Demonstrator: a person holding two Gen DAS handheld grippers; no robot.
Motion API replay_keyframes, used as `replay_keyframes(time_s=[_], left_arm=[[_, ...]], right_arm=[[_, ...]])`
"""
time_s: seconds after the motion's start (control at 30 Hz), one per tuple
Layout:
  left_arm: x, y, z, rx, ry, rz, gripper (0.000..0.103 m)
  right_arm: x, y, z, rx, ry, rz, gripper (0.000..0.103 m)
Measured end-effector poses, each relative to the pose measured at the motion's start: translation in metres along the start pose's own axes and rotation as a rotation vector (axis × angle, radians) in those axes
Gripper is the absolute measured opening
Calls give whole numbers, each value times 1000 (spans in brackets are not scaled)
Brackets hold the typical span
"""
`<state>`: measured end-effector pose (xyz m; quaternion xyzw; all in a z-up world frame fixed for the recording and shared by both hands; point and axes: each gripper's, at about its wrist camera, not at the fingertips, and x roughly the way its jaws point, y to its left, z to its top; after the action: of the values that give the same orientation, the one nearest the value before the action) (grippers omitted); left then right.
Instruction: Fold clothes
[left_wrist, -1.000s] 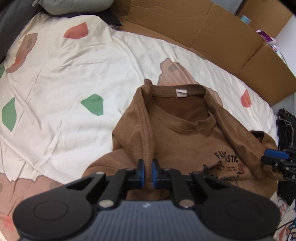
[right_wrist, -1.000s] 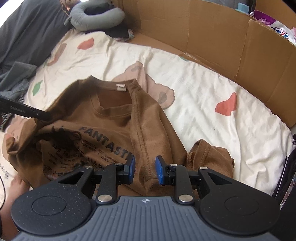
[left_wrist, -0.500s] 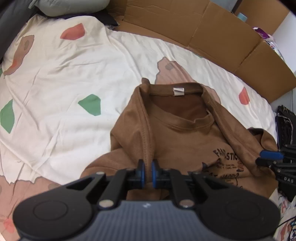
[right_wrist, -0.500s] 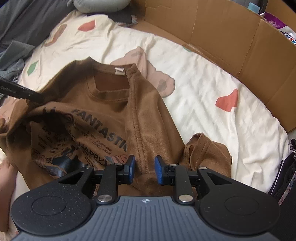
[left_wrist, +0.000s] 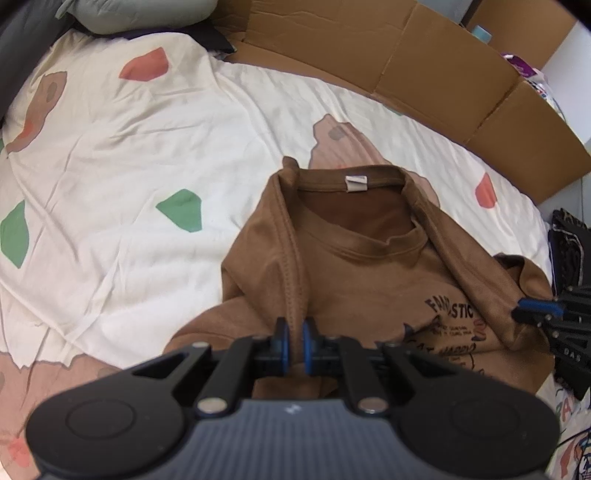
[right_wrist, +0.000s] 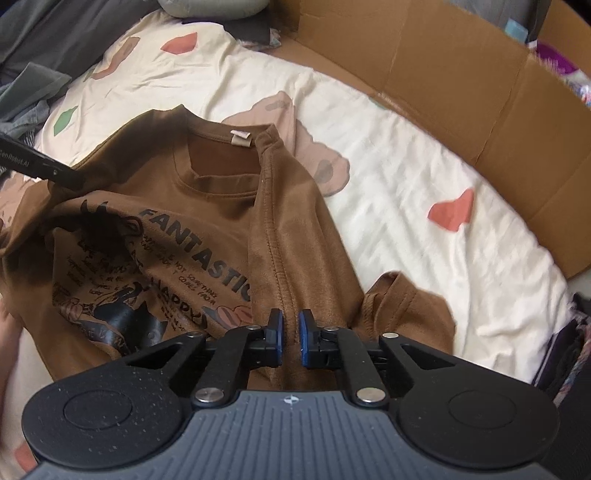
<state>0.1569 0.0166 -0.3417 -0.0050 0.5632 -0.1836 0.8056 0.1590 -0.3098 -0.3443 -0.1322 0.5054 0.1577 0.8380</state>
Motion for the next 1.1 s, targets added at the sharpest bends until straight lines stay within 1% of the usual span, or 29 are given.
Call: replay_keyframes(time_s=[0.1, 0.23, 0.3, 0.33, 0.4, 0.5, 0.53, 0.57, 0.63, 0.77, 0.97, 1.1], left_arm=[[0, 0, 0, 1, 0, -1, 8], [0, 1, 0, 3, -1, -2, 8], [0, 1, 0, 3, -1, -3, 8], [0, 1, 0, 4, -2, -3, 8], [-1, 1, 0, 3, -2, -3, 8], [-1, 1, 0, 3, -1, -4, 8], [-1, 1, 0, 3, 0, -4, 8], [-1, 1, 0, 3, 1, -4, 8], [-1, 1, 0, 5, 1, -6, 8], [-1, 2, 1, 5, 2, -7, 8], [0, 1, 0, 7, 3, -9, 8], [1, 1, 0, 7, 4, -9, 8]], right_arm=[[-8, 7, 1, -66, -38, -59, 7], [-15, 26, 1, -218, -72, -134, 7], [-14, 35, -1, -272, -71, -137, 7], [-13, 36, -1, -274, -68, -129, 7], [-10, 35, 0, -247, -54, -116, 8], [-10, 26, 2, -167, -46, -95, 10], [-11, 22, 3, -140, -51, -87, 13], [-11, 18, 4, -111, -51, -78, 23], [-10, 8, 6, -45, -46, -51, 29], [-5, -7, 5, 68, -20, 2, 29], [2, -6, 2, 66, 5, 19, 29], [1, -3, 5, 57, 4, 28, 29]])
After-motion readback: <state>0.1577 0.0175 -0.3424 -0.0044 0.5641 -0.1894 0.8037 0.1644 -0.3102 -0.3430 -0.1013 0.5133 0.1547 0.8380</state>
